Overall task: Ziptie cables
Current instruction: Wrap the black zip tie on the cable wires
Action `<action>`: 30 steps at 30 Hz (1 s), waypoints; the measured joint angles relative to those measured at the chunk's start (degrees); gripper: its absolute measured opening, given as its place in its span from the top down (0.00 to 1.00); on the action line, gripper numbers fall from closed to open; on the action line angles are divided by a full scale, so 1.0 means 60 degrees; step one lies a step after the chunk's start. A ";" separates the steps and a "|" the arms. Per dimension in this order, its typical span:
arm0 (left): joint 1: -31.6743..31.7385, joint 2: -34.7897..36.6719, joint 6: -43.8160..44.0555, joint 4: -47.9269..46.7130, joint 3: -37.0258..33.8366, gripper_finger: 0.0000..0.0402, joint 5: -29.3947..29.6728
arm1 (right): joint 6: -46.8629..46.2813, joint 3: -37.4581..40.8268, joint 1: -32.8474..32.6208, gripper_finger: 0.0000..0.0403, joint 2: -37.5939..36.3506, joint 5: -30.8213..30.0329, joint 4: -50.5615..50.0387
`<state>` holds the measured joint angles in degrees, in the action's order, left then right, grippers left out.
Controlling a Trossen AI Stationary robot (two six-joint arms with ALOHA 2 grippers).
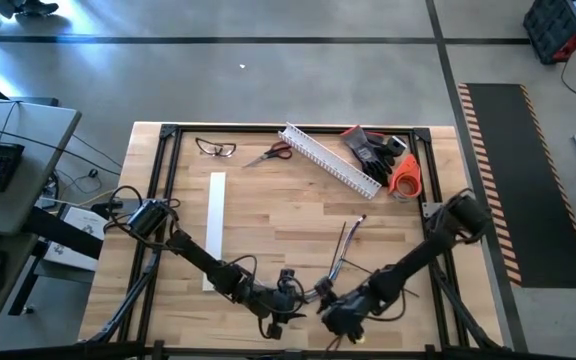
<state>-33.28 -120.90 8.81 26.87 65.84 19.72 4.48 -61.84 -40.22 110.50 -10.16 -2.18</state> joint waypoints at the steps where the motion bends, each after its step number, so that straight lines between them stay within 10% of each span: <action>1: 0.0000 0.0000 0.0046 -0.0012 0.0000 0.67 -0.0004 | 0.0123 -0.0096 0.0094 0.68 0.0070 0.0006 -0.0300; 7: -0.0044 0.0000 0.0187 -0.0022 0.0000 0.67 -0.0020 | 0.0805 -0.0199 0.0467 0.62 0.0485 0.0952 -0.0570; 15: -0.0044 0.0000 0.0270 -0.0015 0.0000 0.67 -0.0035 | 0.0805 -0.0227 0.0572 0.94 0.0862 0.1183 -0.0622; 30: 0.0053 -0.0004 0.0032 0.0174 0.0141 0.67 -0.0241 | -0.1020 0.0309 -0.0902 1.00 -0.0327 -0.2407 -0.0801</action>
<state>-32.96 -120.92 9.00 27.92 66.69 18.27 -1.64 -59.98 -45.63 108.53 -24.60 -6.98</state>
